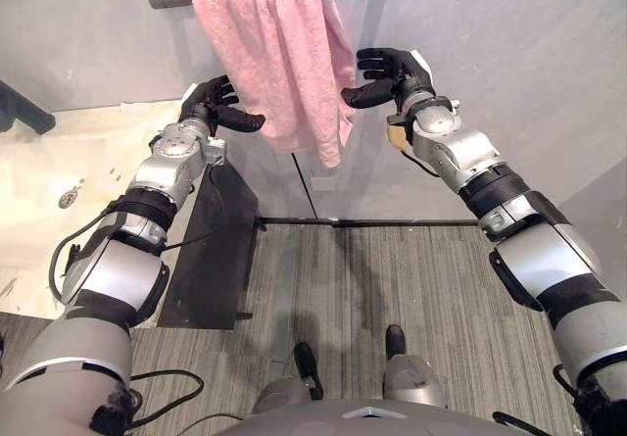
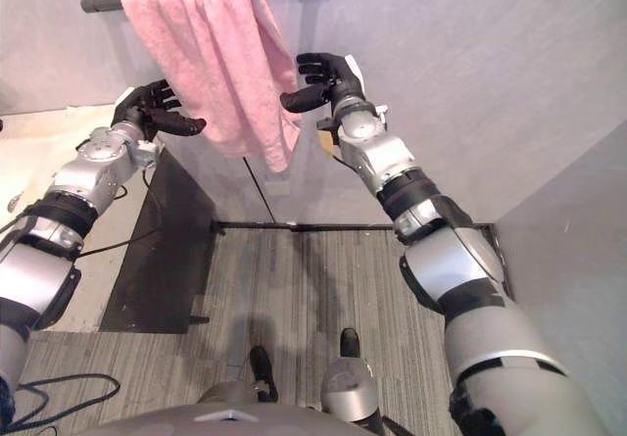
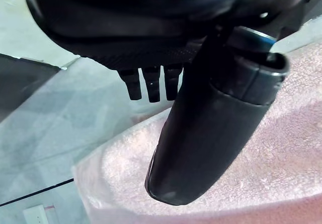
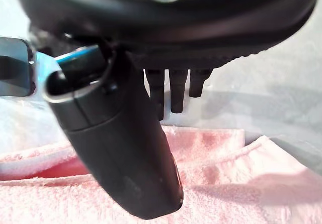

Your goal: Organize the bathroom.

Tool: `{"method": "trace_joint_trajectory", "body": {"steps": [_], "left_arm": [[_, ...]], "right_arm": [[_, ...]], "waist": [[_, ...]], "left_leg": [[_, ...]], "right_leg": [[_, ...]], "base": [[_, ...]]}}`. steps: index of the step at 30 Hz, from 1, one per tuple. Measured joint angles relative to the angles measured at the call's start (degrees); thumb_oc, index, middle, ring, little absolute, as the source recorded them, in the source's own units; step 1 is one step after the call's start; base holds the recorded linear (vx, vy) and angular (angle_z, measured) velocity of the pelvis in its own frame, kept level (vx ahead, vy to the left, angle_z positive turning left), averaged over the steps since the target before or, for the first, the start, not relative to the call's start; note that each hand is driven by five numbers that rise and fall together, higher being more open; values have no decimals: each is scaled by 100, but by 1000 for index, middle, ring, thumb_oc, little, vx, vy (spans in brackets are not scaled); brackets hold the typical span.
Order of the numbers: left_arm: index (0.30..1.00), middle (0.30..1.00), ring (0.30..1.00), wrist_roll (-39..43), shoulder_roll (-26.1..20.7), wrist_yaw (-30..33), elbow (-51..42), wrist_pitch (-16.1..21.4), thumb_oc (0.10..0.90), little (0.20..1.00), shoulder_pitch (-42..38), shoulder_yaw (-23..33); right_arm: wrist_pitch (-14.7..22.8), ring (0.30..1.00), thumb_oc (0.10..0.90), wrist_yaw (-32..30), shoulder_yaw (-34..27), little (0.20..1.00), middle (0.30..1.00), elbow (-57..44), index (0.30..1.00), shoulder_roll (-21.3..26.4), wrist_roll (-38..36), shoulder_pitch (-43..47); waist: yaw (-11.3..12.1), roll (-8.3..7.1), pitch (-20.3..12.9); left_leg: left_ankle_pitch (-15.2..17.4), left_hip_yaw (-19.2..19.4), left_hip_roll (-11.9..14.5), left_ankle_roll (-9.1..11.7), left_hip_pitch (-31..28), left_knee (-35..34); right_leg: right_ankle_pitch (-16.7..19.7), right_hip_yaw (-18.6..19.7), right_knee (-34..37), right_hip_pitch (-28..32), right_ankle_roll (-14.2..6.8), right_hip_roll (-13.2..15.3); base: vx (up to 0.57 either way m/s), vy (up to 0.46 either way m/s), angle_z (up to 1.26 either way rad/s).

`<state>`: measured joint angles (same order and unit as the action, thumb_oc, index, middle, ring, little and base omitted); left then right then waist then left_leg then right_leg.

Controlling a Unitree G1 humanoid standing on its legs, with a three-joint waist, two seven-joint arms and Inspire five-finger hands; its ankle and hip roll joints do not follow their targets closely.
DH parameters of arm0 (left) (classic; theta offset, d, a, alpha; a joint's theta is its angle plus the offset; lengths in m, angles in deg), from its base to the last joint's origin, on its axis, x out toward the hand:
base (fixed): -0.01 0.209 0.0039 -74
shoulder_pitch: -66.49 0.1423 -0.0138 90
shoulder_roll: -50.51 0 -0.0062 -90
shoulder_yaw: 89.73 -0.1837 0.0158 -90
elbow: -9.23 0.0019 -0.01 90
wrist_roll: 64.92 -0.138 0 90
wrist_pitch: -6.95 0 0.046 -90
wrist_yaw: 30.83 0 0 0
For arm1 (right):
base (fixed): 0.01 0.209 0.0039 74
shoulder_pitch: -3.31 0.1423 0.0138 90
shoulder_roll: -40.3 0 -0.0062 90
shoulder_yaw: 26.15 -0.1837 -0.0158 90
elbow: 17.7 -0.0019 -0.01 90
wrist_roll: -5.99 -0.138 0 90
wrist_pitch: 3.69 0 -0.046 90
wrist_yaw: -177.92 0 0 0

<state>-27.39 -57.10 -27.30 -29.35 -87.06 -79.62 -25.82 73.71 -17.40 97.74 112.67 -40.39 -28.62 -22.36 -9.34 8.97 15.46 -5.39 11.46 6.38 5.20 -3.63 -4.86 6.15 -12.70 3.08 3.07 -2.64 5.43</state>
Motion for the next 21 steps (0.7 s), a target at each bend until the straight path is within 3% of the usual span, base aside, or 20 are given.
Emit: {"method": "trace_joint_trajectory", "body": {"steps": [15, 21], "left_arm": [[900, 900, 900, -32, 2, -55, 2, 0, 800, 900, -75, -6], [900, 900, 900, -226, 1, -29, 0, 1, 800, 900, -295, -18]], "right_arm": [[-1, 900, 800, 400, 174, 900, 900, 81, 900, -521, -274, -3], [-1, 900, 800, 464, 220, 900, 900, 82, 900, -719, -261, -3]], "waist": [[6, -47, 14], [155, -53, 11]], "left_leg": [[-12, -20, 13, -6, -93, 0], [-17, -39, 11, -13, -101, 2]], "right_leg": [[0, -25, -1, 112, 1, -10], [0, -44, -2, 127, 1, -5]], "base": [[9, -3, 1], [2, 1, 1]]}}
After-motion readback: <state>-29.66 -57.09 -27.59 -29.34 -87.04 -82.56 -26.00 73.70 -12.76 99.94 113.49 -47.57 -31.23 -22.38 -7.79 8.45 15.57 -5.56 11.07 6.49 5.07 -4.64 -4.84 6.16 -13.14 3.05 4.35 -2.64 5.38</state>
